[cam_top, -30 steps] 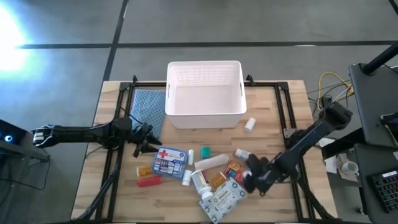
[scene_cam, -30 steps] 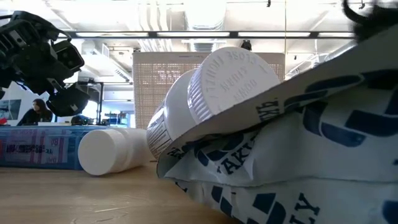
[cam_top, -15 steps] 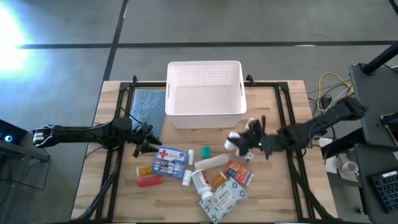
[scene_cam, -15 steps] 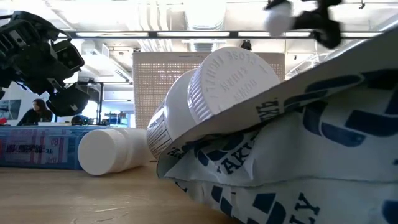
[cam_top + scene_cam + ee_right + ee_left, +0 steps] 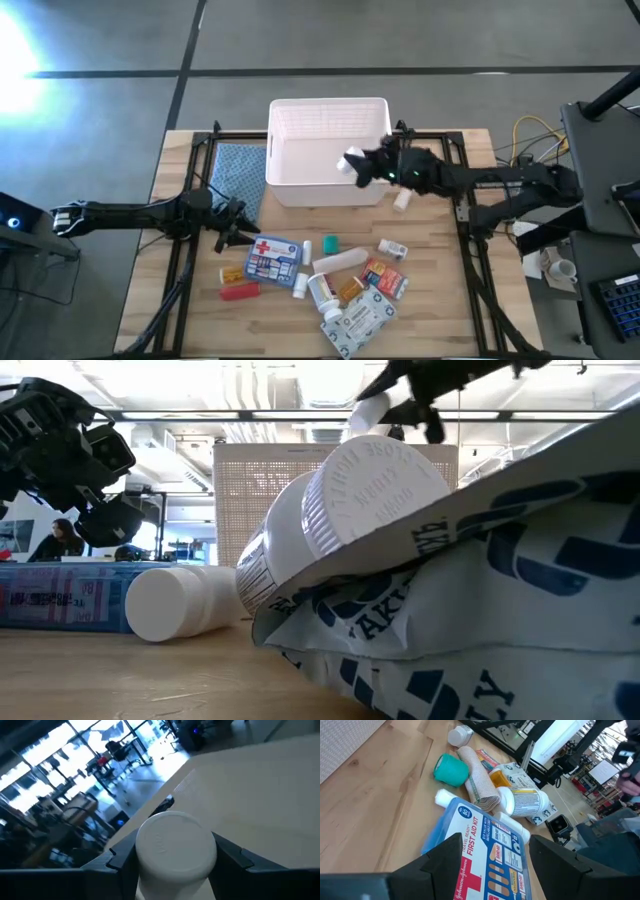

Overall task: Pick & place medical supplies in basket/bin
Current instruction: Put the white pill bottle into the white bin, then put the yellow pill bottle into the white bin

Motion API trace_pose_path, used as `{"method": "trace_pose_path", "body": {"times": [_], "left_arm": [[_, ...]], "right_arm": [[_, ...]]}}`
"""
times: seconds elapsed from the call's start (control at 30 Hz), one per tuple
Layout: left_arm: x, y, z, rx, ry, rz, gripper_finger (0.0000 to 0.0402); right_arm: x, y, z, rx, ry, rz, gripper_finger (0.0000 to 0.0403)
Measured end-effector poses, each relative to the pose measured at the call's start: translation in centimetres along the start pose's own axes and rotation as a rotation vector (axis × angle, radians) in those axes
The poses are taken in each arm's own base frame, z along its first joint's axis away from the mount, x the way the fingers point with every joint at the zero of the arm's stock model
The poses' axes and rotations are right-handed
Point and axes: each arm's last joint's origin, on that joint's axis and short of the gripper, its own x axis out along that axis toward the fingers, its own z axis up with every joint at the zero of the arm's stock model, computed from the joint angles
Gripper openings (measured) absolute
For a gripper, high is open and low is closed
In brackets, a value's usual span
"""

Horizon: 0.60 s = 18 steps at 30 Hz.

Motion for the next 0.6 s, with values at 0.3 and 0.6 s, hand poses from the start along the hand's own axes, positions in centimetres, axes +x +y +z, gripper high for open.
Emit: {"method": "trace_pose_path", "body": {"times": [0.3, 0.6], "left_arm": [[0.0, 0.0, 0.0, 0.0, 0.0, 0.0, 0.0212], [0.0, 0.0, 0.0, 0.0, 0.0, 0.0, 0.0212]], "right_arm": [[5.0, 3.0, 2.3, -0.694, 0.214, -0.158, 0.0262], [5.6, 4.3, 4.2, -0.697, 0.388, -0.385, 0.033]]}}
